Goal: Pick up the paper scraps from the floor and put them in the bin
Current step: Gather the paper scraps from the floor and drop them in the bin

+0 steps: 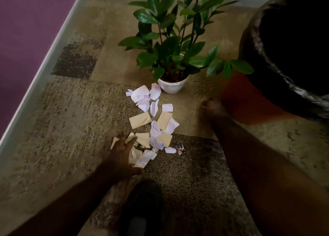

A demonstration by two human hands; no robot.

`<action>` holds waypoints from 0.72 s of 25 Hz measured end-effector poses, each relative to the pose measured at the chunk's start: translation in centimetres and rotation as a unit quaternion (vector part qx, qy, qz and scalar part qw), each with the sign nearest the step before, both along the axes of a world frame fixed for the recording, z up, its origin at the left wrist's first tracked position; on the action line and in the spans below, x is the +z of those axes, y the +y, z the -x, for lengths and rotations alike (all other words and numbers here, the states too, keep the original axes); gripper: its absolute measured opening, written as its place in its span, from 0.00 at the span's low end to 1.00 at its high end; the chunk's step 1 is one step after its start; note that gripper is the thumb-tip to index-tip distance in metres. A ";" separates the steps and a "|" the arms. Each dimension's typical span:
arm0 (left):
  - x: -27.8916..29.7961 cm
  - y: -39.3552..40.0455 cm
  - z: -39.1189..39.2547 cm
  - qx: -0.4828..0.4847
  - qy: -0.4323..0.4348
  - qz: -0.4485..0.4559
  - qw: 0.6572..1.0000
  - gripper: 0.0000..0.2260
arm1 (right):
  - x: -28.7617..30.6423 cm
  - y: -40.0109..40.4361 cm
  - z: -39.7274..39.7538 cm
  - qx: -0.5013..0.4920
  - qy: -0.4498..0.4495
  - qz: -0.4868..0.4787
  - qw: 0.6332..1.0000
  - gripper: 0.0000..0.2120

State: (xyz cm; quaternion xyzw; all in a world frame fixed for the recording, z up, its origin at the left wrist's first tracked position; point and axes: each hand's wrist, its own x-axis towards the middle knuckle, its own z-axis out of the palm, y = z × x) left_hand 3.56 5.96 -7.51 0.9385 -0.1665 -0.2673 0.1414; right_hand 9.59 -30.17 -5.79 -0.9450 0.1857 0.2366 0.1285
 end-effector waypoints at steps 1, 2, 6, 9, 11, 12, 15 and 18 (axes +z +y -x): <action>-0.5 -0.1 0.2 -0.004 0.010 -0.006 1.000 0.52 | -0.1 -0.1 -0.4 0.008 0.035 0.012 0.999 0.18; -0.9 -0.2 0.5 -0.010 0.018 -0.016 1.000 0.51 | 0.3 0.0 -0.5 -0.029 0.018 -0.002 0.999 0.17; -1.8 -0.2 1.0 -0.016 -0.012 -0.051 0.999 0.47 | 0.1 0.3 -0.5 -0.076 0.022 -0.059 0.995 0.16; -1.6 -0.5 0.7 -0.010 -0.054 -0.102 0.993 0.51 | 0.2 0.9 0.3 -0.086 -0.005 -0.039 0.995 0.15; -1.3 -0.8 0.8 0.020 -0.071 -0.141 0.987 0.55 | -0.5 2.3 2.7 -0.058 -0.060 -0.041 0.996 0.16; -1.2 -0.8 0.8 0.044 -0.068 -0.149 0.986 0.57 | -0.8 3.5 4.5 -0.046 -0.085 -0.065 0.993 0.17; -1.5 -0.3 0.5 0.085 -0.019 -0.108 0.990 0.60 | -2.2 6.8 9.3 -0.043 -0.134 -0.137 0.981 0.16; -1.6 -0.1 0.5 0.094 0.003 -0.063 0.994 0.59 | -3.2 10.4 12.1 -0.014 -0.130 -0.174 0.976 0.15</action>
